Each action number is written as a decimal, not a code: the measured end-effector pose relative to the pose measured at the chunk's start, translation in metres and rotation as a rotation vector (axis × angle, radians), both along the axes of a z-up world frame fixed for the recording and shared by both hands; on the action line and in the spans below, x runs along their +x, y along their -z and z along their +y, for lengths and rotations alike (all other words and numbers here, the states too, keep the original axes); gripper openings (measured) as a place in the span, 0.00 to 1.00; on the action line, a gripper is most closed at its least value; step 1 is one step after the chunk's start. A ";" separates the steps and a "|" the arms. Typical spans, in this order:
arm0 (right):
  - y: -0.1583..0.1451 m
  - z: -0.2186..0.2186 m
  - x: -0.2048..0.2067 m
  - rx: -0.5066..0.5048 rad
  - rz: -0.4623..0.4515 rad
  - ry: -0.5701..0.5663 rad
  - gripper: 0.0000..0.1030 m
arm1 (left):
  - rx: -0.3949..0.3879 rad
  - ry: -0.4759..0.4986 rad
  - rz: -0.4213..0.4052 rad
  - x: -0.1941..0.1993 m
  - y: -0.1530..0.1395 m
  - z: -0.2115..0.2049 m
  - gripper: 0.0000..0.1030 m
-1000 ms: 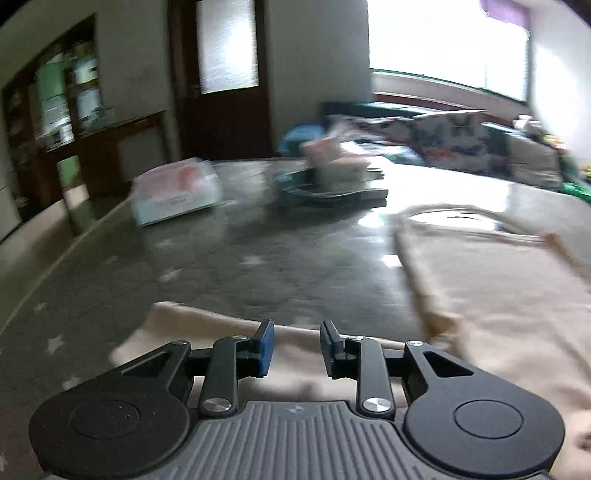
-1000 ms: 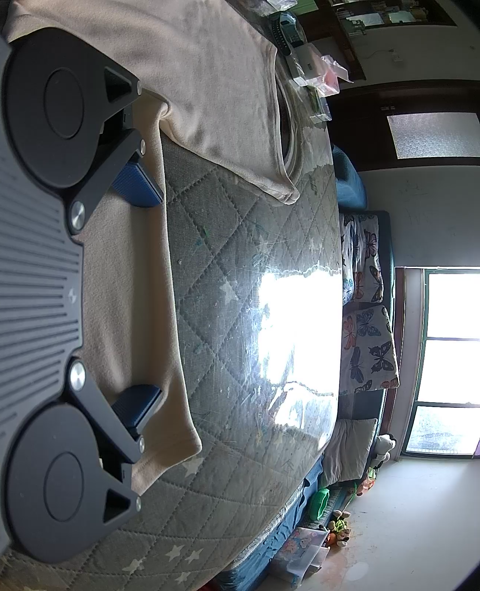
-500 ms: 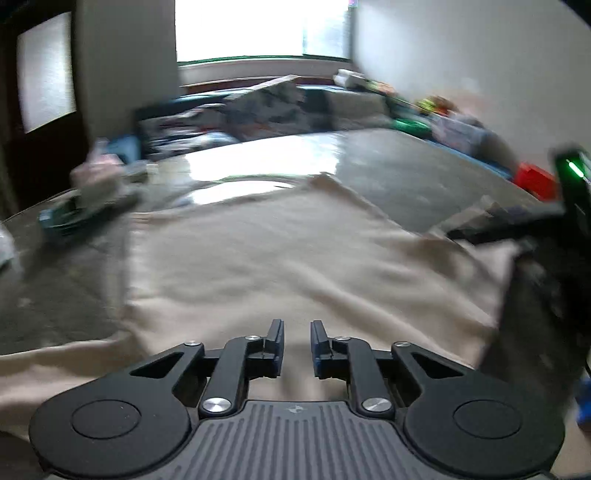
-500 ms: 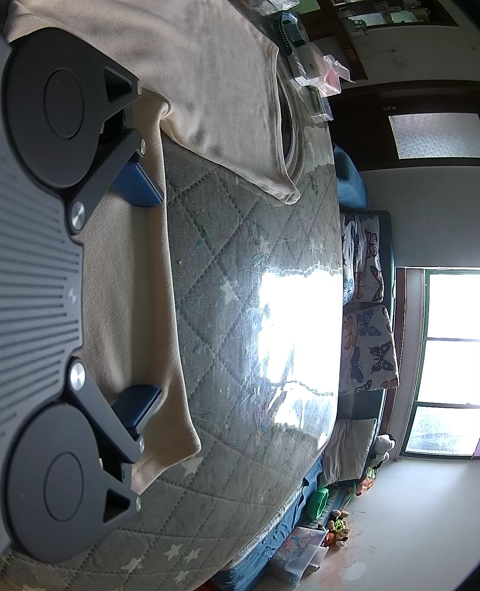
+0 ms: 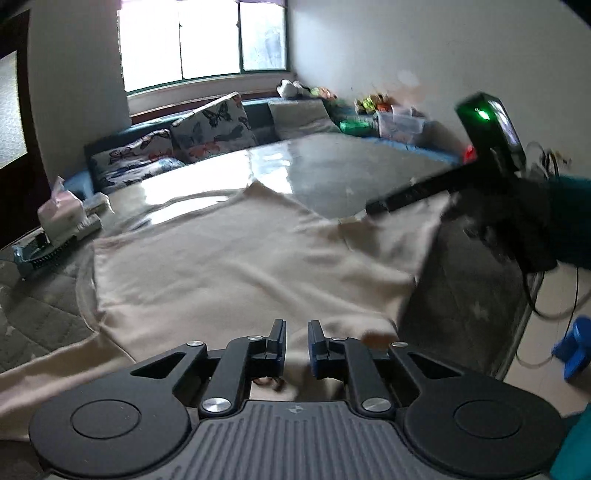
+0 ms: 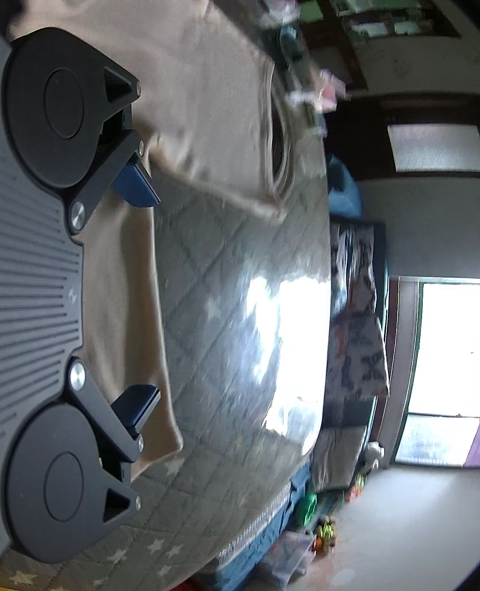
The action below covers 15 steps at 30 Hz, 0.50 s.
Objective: Fold clothes
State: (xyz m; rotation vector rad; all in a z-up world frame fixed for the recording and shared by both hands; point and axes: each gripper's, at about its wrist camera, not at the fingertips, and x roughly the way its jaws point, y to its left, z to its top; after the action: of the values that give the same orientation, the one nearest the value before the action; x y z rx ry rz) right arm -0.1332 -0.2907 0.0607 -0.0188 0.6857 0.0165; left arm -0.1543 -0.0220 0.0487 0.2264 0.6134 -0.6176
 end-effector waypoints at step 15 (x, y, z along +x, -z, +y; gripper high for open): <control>0.010 0.076 -0.034 -0.064 0.069 -0.323 1.00 | 0.012 0.088 0.102 -0.003 0.016 0.006 0.15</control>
State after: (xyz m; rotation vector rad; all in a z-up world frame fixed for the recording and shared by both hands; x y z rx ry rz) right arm -0.1676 -0.2144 0.0506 -0.1905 0.7458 0.3065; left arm -0.1572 -0.0165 0.0328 0.2346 0.7086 -0.7136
